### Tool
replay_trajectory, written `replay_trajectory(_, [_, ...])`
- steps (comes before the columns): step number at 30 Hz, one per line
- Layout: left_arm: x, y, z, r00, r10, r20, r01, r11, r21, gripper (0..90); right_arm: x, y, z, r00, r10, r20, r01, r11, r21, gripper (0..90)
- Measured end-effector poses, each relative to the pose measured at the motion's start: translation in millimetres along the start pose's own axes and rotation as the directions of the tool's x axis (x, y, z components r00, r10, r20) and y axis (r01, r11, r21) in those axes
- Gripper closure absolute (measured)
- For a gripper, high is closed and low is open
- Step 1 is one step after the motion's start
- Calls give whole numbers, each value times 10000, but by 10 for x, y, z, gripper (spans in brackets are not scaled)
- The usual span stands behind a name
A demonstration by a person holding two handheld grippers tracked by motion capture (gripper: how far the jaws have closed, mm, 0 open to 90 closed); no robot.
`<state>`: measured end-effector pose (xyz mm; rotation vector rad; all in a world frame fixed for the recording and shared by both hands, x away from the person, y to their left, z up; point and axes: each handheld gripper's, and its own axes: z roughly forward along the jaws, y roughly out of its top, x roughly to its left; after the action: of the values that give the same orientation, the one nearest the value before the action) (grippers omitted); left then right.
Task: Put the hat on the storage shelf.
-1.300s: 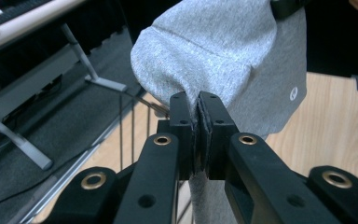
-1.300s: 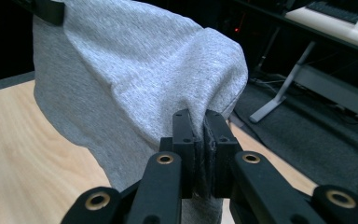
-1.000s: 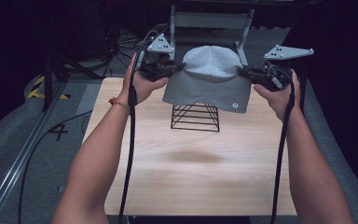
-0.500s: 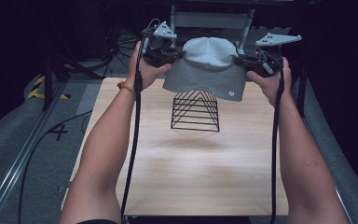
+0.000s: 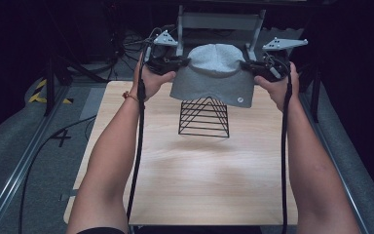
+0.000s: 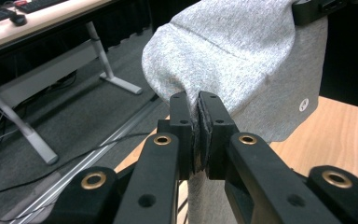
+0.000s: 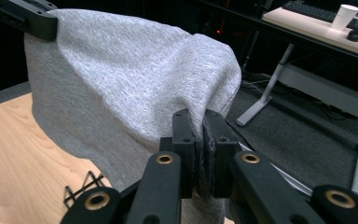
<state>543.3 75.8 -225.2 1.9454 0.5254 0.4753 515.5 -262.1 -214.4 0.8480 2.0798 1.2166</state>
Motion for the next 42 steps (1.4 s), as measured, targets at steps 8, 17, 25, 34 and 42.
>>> replay_trajectory(8, [-162,-46,-218,9992,245,313,-233,9990,-383,850,132,4,-206,9995,-252,-179,247,9993,-272,850])
replay_trajectory(17, [-286,-175,-360,9975,500,509,-477,9979,-443,850,291,-4,-321,9976,-533,-451,512,9976,-462,850])
replay_trajectory(25, [-281,-378,-259,9981,292,535,-288,9995,-88,850,329,-136,-234,9969,-567,-546,556,9982,-212,850])
replay_trajectory(34, [-237,-648,-10,9990,-34,443,15,9991,424,849,340,-407,-18,9960,-418,-796,441,9987,263,849])
replay_trajectory(42, [-226,-887,176,9974,-448,561,409,9968,680,848,354,-696,173,9950,-130,-987,199,9974,688,849])
